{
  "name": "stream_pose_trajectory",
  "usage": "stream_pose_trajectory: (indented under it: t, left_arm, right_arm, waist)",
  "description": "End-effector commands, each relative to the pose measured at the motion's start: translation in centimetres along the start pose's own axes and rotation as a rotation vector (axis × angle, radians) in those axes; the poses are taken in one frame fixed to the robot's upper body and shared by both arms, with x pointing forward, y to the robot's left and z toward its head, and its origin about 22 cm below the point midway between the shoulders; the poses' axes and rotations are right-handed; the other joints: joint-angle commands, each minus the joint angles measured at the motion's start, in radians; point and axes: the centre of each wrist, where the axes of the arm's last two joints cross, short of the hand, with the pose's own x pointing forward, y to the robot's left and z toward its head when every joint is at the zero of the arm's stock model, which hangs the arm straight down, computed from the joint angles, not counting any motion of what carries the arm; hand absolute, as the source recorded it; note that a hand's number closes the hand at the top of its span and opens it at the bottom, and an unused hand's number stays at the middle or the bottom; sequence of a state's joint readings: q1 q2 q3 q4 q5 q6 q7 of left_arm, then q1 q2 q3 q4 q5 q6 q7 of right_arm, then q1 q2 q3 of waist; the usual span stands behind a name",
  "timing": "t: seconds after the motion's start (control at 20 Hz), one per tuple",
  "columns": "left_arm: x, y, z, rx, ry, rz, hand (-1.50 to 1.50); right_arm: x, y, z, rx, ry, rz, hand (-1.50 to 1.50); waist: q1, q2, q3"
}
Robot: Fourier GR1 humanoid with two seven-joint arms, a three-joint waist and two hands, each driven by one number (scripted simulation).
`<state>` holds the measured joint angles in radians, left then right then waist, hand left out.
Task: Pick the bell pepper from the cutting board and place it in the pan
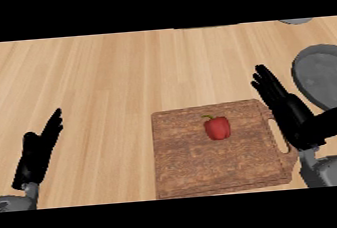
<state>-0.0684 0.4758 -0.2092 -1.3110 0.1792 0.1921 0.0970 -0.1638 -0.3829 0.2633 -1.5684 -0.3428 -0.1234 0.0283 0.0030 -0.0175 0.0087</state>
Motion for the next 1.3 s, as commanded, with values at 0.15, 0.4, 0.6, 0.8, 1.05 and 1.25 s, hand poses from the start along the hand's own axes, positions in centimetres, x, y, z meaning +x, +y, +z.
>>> stream_pose_trajectory:
  t: [0.15,0.4,0.6,0.8,1.05,1.25]
  left_arm:
    - [6.2,-3.4,0.1,-0.106,-0.227,-0.007,0.00]
    - [7.7,-4.0,-0.3,-0.206,-0.296,0.002,0.00]
    - [9.0,-4.2,0.8,-0.222,-0.298,0.046,0.00]
    - [9.2,-5.1,0.5,-0.203,-0.290,0.035,0.00]
    - [8.6,-2.9,0.5,-0.207,-0.272,0.033,0.00]
    - [9.5,-3.5,0.7,-0.203,-0.296,0.018,0.00]
  right_arm:
    - [3.9,-1.9,-4.6,-0.170,0.080,0.216,-1.50]
    - [2.7,-8.2,-2.9,-0.261,0.160,0.996,1.50]
    - [-2.2,-0.3,-3.1,-0.468,0.068,0.774,-1.50]
    - [-1.7,3.2,-2.1,-0.332,0.176,0.835,-1.50]
    - [1.8,2.0,-4.1,-0.246,0.370,1.128,-1.50]
    - [5.1,4.7,-5.1,-0.135,0.539,1.222,-1.50]
  waist:
    - [0.020,0.015,-0.009]
    - [0.027,0.019,-0.021]
    - [0.010,0.015,-0.009]
    - [-0.004,0.015,-0.010]
    - [0.005,0.014,-0.012]
    - [0.007,0.012,-0.012]
